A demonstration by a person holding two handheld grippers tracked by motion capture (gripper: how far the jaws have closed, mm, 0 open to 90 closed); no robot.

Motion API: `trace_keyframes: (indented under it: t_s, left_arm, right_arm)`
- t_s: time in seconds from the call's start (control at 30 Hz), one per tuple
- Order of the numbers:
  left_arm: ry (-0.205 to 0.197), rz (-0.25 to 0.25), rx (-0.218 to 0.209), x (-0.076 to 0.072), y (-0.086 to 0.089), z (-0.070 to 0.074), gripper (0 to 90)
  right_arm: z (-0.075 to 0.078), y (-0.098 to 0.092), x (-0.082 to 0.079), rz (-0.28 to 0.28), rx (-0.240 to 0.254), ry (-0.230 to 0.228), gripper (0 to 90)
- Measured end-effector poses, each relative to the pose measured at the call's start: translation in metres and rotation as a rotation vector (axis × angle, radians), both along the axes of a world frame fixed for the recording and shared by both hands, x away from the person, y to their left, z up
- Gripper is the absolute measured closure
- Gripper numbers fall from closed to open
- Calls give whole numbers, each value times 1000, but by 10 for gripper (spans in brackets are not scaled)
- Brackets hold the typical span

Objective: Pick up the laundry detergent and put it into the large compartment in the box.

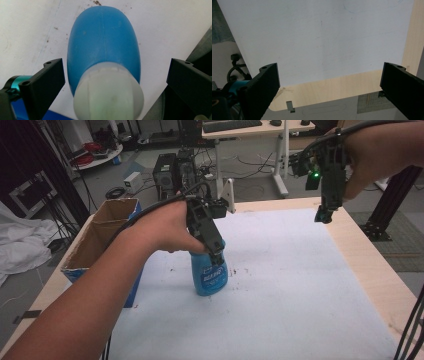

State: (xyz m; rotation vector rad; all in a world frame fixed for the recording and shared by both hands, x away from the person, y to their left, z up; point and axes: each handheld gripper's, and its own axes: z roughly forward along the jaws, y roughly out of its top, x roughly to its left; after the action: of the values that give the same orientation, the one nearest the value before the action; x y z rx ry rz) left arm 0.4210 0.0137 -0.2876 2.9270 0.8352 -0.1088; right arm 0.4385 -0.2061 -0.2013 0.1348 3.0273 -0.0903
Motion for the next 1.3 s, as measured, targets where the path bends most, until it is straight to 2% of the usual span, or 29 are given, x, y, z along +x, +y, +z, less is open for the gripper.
trace_keyframes:
  t_s: [0.33,0.6,0.67,0.87,1.0,1.17,1.3]
  left_arm:
    - [-2,-8,22,3,-4,-9,17]
    - [-11,-13,30,2,-7,-10,26]
    - [-14,-17,33,2,-7,-9,75]
    - [-31,-13,43,2,-8,-9,93]
    - [-28,-14,51,2,-8,-9,112]
    - [-35,-17,61,2,-9,-10,192]
    - [-34,-12,63,3,-8,-11,198]
  right_arm:
    - [-1,1,1,-1,-2,-2,15]
    - [-1,1,1,4,-10,-2,15]
    - [-1,1,1,1,-11,-2,15]
    - [-2,3,1,-1,-10,-3,15]
    - [-2,4,1,4,-13,-3,15]
    - [-2,4,1,7,-11,-5,15]
    - [-3,4,1,6,-13,-1,15]
